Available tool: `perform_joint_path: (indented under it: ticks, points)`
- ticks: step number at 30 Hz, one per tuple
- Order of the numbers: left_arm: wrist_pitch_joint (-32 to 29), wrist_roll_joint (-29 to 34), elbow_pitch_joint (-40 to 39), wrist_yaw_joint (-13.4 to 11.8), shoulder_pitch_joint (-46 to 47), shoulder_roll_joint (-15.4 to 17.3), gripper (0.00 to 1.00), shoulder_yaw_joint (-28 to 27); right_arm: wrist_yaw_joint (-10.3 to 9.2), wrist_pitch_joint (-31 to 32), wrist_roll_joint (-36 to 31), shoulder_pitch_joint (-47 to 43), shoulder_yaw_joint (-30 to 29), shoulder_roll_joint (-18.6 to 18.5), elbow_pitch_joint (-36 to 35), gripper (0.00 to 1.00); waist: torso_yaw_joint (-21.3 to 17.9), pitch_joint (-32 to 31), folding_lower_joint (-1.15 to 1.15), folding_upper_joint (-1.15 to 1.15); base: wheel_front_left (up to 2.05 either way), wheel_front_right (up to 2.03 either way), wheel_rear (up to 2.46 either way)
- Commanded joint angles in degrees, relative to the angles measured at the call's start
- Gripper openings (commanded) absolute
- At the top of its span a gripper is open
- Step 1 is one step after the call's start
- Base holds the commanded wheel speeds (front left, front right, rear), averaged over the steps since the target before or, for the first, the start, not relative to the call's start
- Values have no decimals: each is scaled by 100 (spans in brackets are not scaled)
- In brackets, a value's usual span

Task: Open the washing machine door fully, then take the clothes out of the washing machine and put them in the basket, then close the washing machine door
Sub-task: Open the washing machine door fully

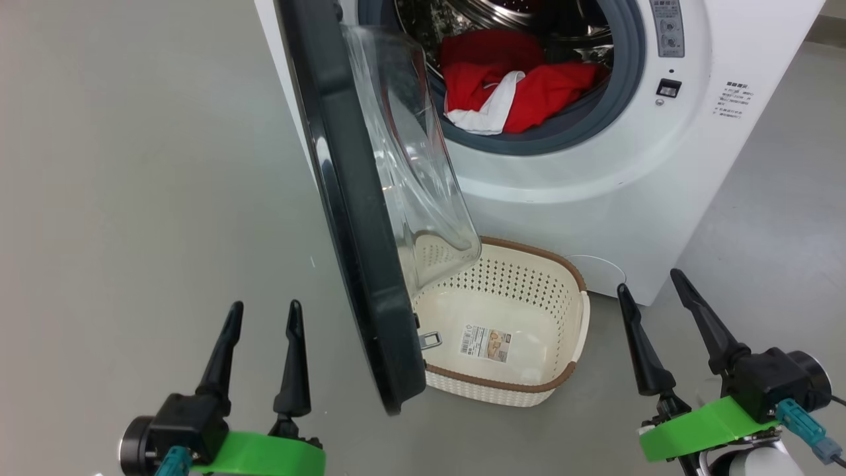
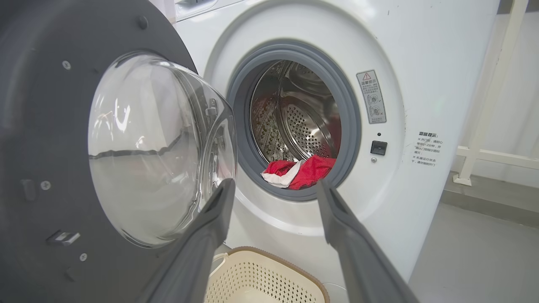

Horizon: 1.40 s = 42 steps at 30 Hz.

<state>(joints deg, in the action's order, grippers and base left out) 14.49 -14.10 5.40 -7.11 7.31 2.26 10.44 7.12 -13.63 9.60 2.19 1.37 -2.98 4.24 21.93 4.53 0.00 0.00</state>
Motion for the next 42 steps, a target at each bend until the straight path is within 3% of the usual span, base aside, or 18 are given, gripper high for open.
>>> perform_joint_path:
  ticks: [1, 3, 4, 6, 20, 33, 42]
  points:
    - [51, 69, -161, -48, 15, 62, 100, -208, 36, -57, 41, -29, 161, 10, -159, 100, -11, -19, 0, 0, 0, 0, 0]
    - [51, 88, -157, -41, 4, 62, 100, -220, 36, -61, 79, -28, 161, 10, -150, 100, -23, -41, 0, 0, 0, 0, 0]
    - [51, 96, -154, -35, -2, 62, 84, -225, 36, -63, 95, -27, 161, 10, -145, 100, -29, -55, 0, 0, 0, 0, 0]
    - [51, 108, -151, -21, -12, 62, 0, -235, 36, -67, 123, -29, 165, 10, -133, 100, -37, -75, 0, 0, 0, 0, 0]
    - [51, 379, -1310, 43, 407, 62, 0, -169, 36, -80, 199, 24, 148, 10, -62, 100, -58, -59, 0, 0, 0, 0, 0]
    - [-259, 700, -2238, 163, 800, 64, 0, 570, 36, -83, 224, 90, 154, 10, -61, 100, -191, 13, 0, 0, 0, 0, 0]
    - [-656, 658, -2273, 264, 905, 63, 0, 1289, 36, -89, 237, 148, 152, 10, -59, 100, -243, 84, 0, 0, 0, 0, 0]
